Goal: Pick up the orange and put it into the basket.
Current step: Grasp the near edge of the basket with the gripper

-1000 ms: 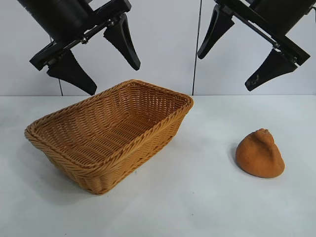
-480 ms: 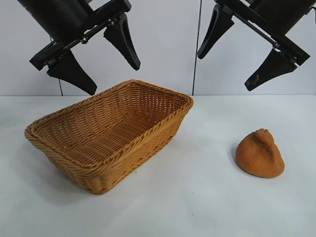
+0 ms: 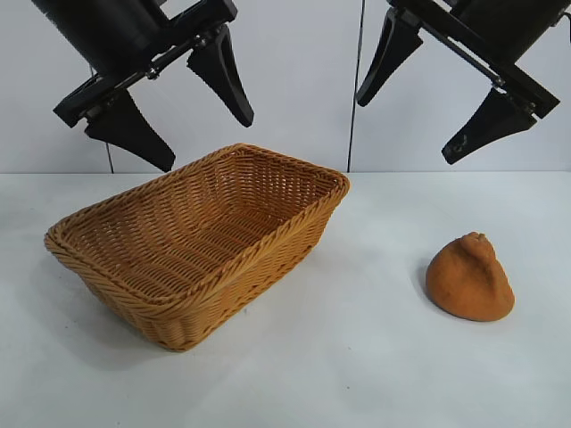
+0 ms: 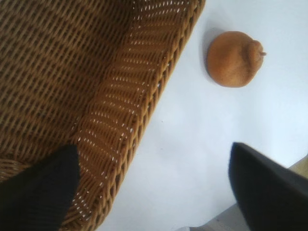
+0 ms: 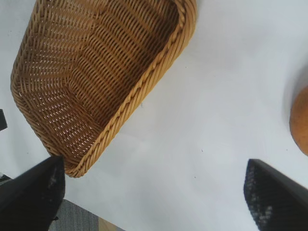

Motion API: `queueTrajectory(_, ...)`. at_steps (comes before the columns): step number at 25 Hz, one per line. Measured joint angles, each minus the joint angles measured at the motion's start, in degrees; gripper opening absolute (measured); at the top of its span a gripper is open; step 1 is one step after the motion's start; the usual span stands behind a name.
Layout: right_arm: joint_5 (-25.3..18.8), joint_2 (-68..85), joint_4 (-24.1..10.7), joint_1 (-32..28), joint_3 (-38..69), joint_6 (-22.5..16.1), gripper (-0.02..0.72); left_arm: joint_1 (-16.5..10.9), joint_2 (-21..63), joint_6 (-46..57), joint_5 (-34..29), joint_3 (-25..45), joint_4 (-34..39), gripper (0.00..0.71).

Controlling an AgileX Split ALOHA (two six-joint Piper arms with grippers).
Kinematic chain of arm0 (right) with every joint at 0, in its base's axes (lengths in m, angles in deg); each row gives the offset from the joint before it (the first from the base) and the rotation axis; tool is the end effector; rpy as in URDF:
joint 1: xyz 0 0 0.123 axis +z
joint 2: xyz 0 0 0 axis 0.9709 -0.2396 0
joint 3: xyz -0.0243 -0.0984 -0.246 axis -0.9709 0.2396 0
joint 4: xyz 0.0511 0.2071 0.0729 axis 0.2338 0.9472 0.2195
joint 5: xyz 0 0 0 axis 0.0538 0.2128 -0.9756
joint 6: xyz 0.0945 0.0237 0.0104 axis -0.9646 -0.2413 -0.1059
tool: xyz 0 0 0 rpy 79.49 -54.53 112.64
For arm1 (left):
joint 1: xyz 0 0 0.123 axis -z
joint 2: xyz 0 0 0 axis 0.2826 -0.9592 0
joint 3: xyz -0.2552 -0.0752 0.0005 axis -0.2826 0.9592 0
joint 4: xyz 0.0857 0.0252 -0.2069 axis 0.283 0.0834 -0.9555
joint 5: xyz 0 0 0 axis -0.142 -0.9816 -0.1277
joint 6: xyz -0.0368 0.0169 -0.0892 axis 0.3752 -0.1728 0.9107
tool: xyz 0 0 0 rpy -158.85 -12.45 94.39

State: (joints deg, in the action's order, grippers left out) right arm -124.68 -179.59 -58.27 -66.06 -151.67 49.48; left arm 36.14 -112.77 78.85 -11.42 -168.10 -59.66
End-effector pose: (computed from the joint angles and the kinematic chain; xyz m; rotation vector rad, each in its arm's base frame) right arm 0.3319 0.1056 0.2508 -0.1011 2.8641 0.7690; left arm 0.3295 -0.1630 0.2455 0.0112 2.7544 -0.8335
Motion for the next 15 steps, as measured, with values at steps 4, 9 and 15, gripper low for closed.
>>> queueTrajectory(4,0.02,0.0,0.0,0.0,0.0,0.0,0.694,-1.91,1.5,2.31,-4.42,0.0,3.22,0.601)
queueTrajectory(9,0.21,0.0,0.0,0.0,0.0,0.0,0.694,-1.75,7.87,15.62,-6.31,1.17,12.7,0.601)
queueTrajectory(15,0.83,0.0,0.05,0.0,0.0,0.0,0.694,1.33,14.88,38.02,-2.54,10.76,22.72,0.601)
